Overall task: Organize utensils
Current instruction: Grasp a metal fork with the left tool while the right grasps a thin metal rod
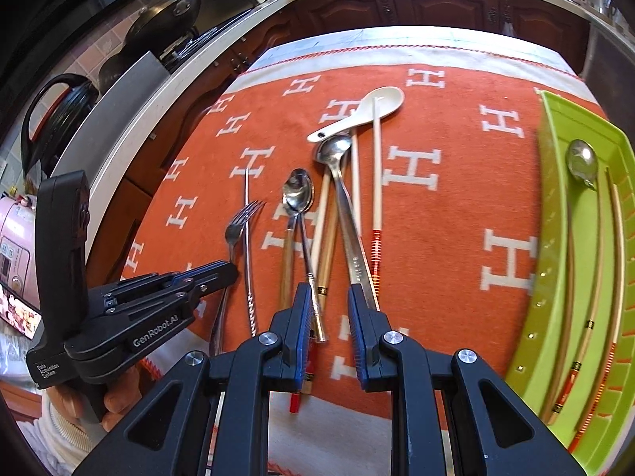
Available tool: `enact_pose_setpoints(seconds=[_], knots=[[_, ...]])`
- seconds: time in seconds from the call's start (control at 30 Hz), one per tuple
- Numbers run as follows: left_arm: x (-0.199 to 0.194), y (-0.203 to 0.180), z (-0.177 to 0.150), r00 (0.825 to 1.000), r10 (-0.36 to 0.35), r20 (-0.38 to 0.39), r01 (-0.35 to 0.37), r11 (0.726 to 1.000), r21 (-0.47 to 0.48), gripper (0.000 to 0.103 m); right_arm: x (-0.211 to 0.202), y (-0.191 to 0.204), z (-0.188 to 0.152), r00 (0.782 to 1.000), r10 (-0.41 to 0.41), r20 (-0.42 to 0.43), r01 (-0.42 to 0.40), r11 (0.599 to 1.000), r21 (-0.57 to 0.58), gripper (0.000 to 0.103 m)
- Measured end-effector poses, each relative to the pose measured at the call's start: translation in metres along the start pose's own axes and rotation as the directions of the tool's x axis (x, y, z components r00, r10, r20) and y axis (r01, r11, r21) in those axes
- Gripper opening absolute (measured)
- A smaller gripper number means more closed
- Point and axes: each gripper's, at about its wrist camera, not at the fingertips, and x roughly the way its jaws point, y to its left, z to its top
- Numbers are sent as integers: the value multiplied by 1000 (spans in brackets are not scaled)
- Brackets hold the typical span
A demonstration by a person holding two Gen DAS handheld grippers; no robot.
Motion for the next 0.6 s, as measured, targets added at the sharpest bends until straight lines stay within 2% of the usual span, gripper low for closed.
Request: enact_pose_setpoints(seconds=[0.23,0.43,0.53,0.6], knots=[[6,12,10,997,-80,15,81,995,-52,1,7,4,2,1000,14,-8,-14,1000,-15,18],[16,26,19,978,-207,37,211,968,-136,1,9,3,2,1000,17,-7,-17,1000,-15,18],[20,28,20,970,-233,64,240,958,-156,1,9,3,2,1000,18,-7,-18,1000,-15,18],[21,23,19,972,-220,79,230,962,-147,1,9,3,2,1000,17,-7,-17,1000,-17,18]])
